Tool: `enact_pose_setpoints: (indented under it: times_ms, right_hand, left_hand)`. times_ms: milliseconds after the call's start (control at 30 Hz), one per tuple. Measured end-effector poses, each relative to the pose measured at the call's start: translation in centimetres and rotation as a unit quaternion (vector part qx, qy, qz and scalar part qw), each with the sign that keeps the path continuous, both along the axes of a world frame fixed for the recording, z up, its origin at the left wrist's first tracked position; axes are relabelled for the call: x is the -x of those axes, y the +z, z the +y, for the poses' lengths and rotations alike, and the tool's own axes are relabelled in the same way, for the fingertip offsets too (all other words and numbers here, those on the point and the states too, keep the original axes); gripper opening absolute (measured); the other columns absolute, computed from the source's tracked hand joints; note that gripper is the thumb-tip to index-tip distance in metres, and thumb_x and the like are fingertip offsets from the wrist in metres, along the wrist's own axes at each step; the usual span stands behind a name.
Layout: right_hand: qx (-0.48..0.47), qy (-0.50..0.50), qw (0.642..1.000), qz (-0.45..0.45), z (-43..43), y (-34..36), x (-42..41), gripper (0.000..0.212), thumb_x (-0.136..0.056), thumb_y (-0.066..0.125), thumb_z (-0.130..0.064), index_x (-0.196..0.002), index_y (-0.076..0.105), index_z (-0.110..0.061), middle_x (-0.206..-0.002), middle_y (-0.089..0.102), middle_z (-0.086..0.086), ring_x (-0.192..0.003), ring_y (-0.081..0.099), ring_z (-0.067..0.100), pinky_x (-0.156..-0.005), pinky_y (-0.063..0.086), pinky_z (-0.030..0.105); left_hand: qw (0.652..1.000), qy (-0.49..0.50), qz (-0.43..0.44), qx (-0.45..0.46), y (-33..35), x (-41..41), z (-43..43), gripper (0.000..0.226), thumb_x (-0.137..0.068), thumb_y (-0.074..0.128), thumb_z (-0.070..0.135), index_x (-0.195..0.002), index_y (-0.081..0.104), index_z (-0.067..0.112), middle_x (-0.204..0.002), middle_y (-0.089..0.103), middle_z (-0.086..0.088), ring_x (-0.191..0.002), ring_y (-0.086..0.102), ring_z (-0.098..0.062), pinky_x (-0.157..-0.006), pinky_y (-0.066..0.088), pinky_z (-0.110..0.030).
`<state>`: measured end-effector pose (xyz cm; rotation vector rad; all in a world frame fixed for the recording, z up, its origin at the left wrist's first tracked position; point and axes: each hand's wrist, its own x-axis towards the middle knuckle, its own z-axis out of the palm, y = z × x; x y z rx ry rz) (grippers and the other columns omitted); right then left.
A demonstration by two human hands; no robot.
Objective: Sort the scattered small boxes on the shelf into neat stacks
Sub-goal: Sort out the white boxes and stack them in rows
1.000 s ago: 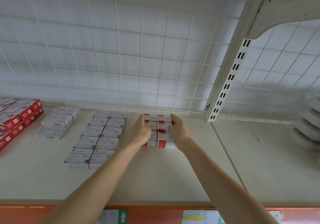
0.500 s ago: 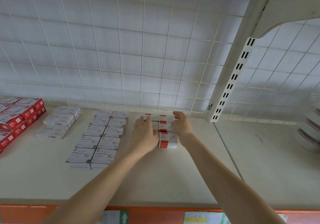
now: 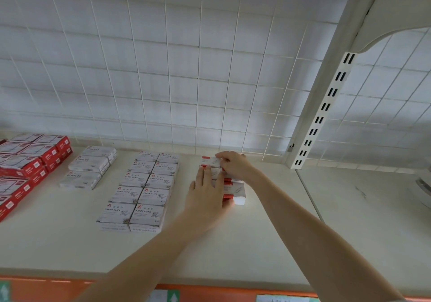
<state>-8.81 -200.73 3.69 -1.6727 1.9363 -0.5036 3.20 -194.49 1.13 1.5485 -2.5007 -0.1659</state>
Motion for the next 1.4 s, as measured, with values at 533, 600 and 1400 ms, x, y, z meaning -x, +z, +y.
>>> enact_pose_setpoints:
  times_ms: [533,600,1400]
  right_hand:
    - [0.006,0.012,1.000,0.017,0.9,0.9,-0.1,0.044,-0.095,0.026,-0.006,-0.132,0.046,-0.018,-0.137,0.046,0.001,-0.125,0.032,0.025,-0.107,0.024,0.033]
    - [-0.001,0.009,1.000,0.003,0.8,0.7,0.0,0.045,-0.093,0.027,-0.005,-0.131,0.046,-0.020,-0.137,0.046,0.000,-0.125,0.035,0.026,-0.107,0.030,0.035]
    - [0.031,0.043,0.996,0.068,9.3,0.3,2.8,0.084,-0.077,0.070,-0.026,-0.144,0.020,-0.019,-0.140,0.038,0.006,-0.121,0.044,0.022,-0.097,0.037,0.030]
  left_hand:
    - [0.998,0.002,0.007,0.064,-0.8,0.0,-0.7,0.074,-0.049,0.084,0.045,-0.109,0.067,0.006,-0.109,0.063,-0.028,-0.103,0.061,-0.041,-0.072,0.055,-0.044]
    - [0.999,-0.001,0.032,0.040,-0.5,0.2,-0.3,0.073,-0.078,0.064,0.045,-0.136,0.043,0.007,-0.139,0.038,-0.030,-0.132,0.034,-0.041,-0.100,0.039,-0.045]
    - [0.969,0.002,0.221,-0.109,0.2,-2.5,-1.5,0.081,-0.077,0.071,0.033,-0.140,0.024,0.013,-0.135,0.043,-0.003,-0.120,0.047,-0.018,-0.093,0.039,-0.026]
